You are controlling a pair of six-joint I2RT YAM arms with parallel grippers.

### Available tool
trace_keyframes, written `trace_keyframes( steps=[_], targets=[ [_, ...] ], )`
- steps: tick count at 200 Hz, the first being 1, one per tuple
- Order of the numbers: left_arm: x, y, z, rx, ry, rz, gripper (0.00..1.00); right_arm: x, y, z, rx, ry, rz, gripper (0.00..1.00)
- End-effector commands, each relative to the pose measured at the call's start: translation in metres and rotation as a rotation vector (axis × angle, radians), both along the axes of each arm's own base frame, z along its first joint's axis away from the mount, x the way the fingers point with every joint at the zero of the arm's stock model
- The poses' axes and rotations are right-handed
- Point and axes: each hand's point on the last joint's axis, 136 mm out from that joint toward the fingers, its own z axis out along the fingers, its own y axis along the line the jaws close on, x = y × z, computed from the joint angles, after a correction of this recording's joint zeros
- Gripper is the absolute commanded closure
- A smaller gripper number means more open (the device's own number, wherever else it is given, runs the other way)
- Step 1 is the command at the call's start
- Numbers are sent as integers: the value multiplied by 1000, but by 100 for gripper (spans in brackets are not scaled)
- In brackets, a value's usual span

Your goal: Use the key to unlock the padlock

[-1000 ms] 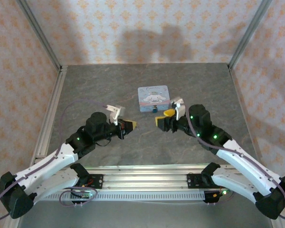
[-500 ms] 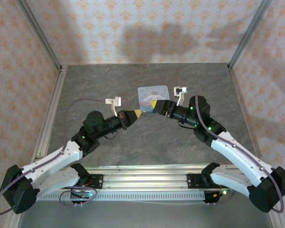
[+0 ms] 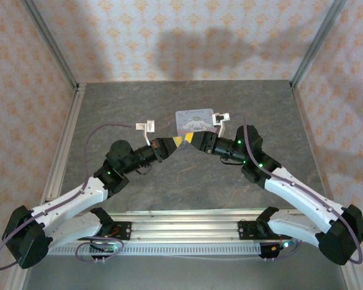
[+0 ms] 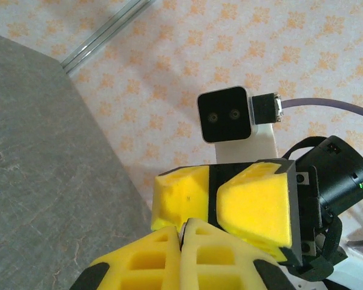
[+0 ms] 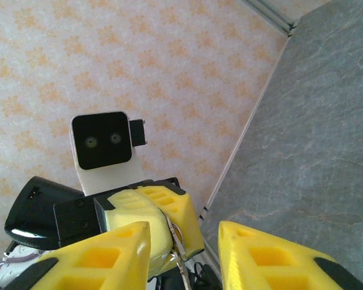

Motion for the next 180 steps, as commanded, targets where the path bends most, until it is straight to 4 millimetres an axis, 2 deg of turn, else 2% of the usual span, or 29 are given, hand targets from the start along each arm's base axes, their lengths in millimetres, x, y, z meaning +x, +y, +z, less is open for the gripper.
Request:
trace_keyframes(
  steps=[1, 63, 105, 135, 162, 171, 180],
  targets=[
    [-5, 1, 36, -60, -78, -21, 100, -5, 6, 13, 41, -53, 33, 69],
    [-8, -1, 32, -44, -70, -45, 100, -4, 11, 14, 37, -75, 45, 88],
    [-16, -3, 18, 22, -46, -79, 100, -16, 9, 10, -31, -182, 99, 100],
    [-20, 3, 12, 48, -39, -65, 100, -23, 5, 0, -128, -218, 123, 99],
    [-22, 7, 13, 49, -41, -53, 100, -26, 5, -2, -133, -212, 137, 99],
    [-21, 9, 13, 48, -36, -41, 100, -23, 4, -4, -135, -194, 118, 94],
    [-19, 11, 13, 46, -28, -21, 100, -20, 2, -6, -139, -182, 94, 83]
  ],
)
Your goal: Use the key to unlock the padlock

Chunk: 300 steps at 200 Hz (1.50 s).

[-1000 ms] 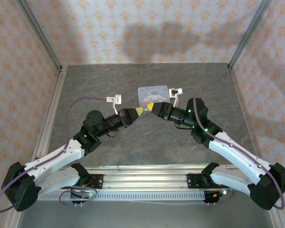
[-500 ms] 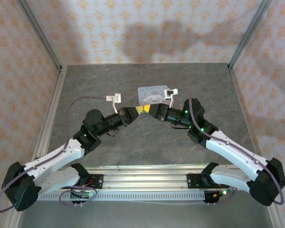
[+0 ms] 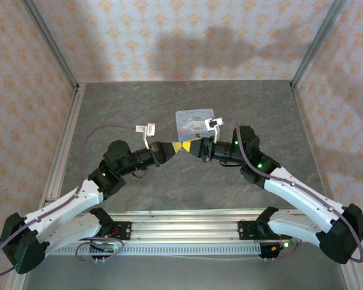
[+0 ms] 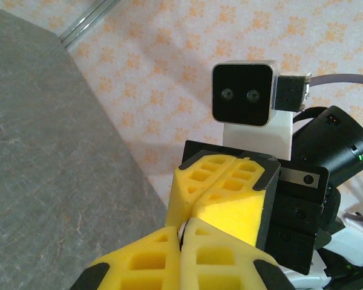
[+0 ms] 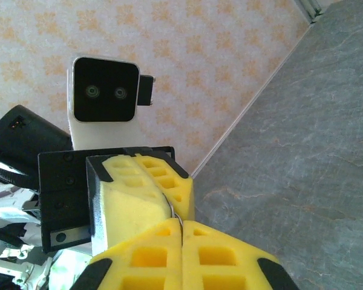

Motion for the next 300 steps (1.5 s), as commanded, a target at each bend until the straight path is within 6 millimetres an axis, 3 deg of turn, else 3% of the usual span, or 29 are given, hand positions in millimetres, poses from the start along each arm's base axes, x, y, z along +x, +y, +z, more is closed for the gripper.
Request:
trace_keyframes(
  steps=[1, 19, 42, 122, 164, 251, 273, 300],
  targets=[
    [-1, 9, 18, -15, -56, 36, 100, 2, -7, 2, -23, -14, -33, 82],
    [3, 16, 17, -15, -34, 85, 100, 6, -12, 3, -5, -7, -81, 64],
    [7, 25, 15, -17, -9, 145, 100, 9, -19, 7, 50, -4, -135, 57],
    [9, 26, 22, -54, 13, 148, 100, 0, -12, 27, 200, -15, -74, 54],
    [10, 23, 23, -69, 19, 141, 100, 1, 0, 35, 210, -20, -27, 56],
    [12, 23, 26, -83, 21, 145, 100, 4, 11, 25, 190, -2, -3, 61],
    [12, 23, 27, -85, 20, 143, 100, 4, 13, 28, 197, -2, 7, 68],
    [13, 22, 26, -83, 23, 142, 100, 5, 13, 29, 201, -6, 5, 84]
  ],
)
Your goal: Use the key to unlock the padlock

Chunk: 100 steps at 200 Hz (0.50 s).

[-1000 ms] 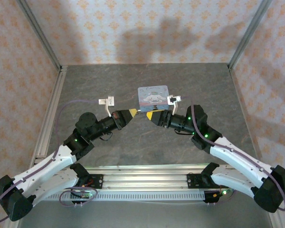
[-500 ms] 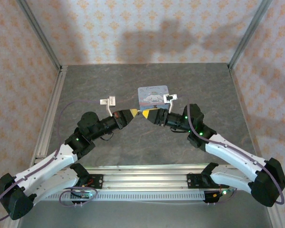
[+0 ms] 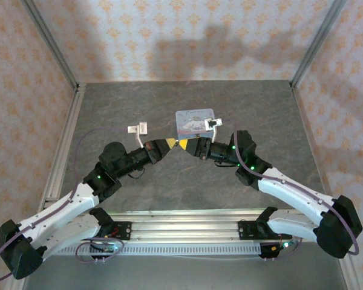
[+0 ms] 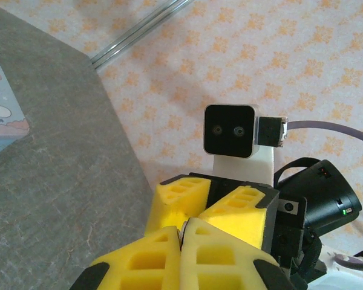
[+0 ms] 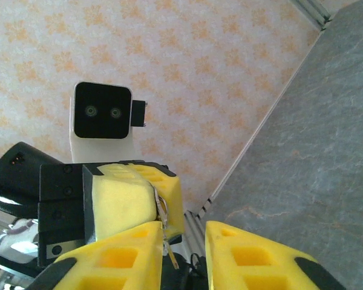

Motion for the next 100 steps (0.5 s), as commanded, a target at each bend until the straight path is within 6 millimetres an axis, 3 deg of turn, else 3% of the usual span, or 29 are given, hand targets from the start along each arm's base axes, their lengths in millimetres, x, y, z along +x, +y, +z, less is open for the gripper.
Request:
trace_keyframes(
  steps=[1, 27, 61, 82, 100],
  targets=[
    [3, 3, 24, -51, -50, 14, 100, -5, 2, 33, 67, -84, 27, 84],
    [3, 3, 23, -46, -44, 16, 100, -4, 1, 32, 63, -92, 13, 100],
    [6, 13, 4, 84, 3, 71, 100, 3, -5, 17, -58, -83, -42, 100],
    [6, 30, -17, 251, 35, 136, 58, -5, -9, 10, -191, -125, -13, 100],
    [3, 44, -28, 361, 33, 168, 42, -11, -16, 0, -355, -166, 33, 100]
  ],
)
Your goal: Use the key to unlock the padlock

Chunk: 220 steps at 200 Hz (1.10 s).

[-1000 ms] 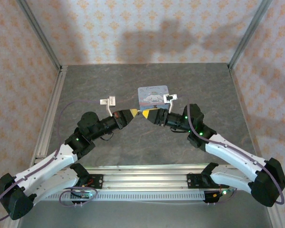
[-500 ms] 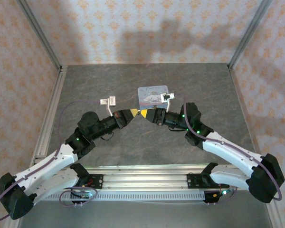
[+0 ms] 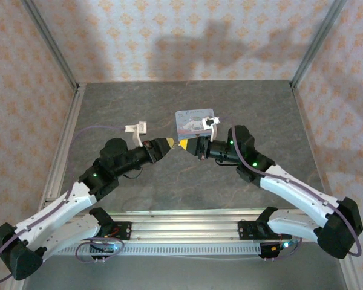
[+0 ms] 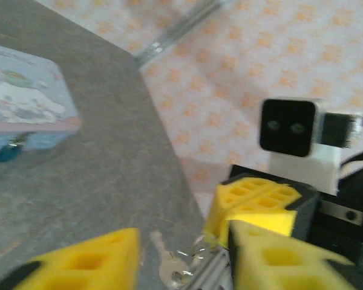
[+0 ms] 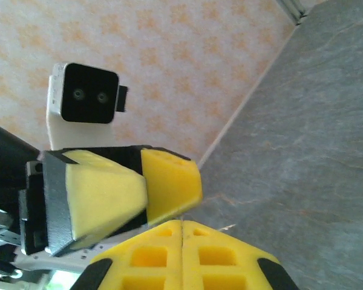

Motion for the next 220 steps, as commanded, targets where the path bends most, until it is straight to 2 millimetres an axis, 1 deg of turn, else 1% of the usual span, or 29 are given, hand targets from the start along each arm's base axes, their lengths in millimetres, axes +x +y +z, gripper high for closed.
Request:
trace_keyframes(
  steps=[1, 3, 13, 22, 32, 47, 59, 62, 77, 87, 108, 123, 141, 162, 180, 220],
  targets=[
    [-3, 28, -15, 204, -10, 76, 41, -12, -14, -2, -205, -109, 46, 100],
    [-4, 29, -16, 213, -11, 76, 40, -12, -14, 0, -219, -122, 53, 100],
    [-7, 33, -20, 247, -23, 73, 37, -18, -17, -8, -310, -126, 99, 100],
    [-11, 31, -19, 269, -58, 39, 36, -22, -19, -13, -373, -133, 145, 100],
    [-17, 23, -14, 267, -118, -28, 36, -29, -20, -16, -423, -139, 206, 100],
    [-30, 8, -11, 286, -209, -160, 36, -38, -20, -17, -464, -154, 293, 100],
    [-41, -4, -8, 283, -258, -264, 36, -48, -20, -10, -459, -179, 354, 100],
    [-44, -6, -7, 276, -270, -287, 36, -47, -17, -14, -467, -168, 372, 100],
    [-55, -19, 8, 201, -342, -376, 37, -55, -14, -9, -452, -183, 434, 100],
    [-60, -24, 17, 150, -378, -406, 37, -58, -13, -6, -440, -191, 459, 100],
    [-65, -30, 25, 109, -405, -450, 40, -60, -10, 0, -410, -191, 488, 100],
    [-67, -37, 26, 79, -399, -494, 44, -59, -8, 3, -389, -193, 489, 100],
    [-66, -42, 20, 73, -373, -520, 49, -57, -7, 6, -369, -200, 481, 100],
    [-64, -43, 14, 75, -360, -521, 52, -53, -7, 12, -346, -208, 469, 100],
    [-64, -44, 11, 74, -352, -524, 57, -50, -8, 15, -331, -208, 458, 100],
    [-64, -47, 4, 60, -324, -544, 60, -46, -9, 20, -292, -211, 443, 100]
  ],
)
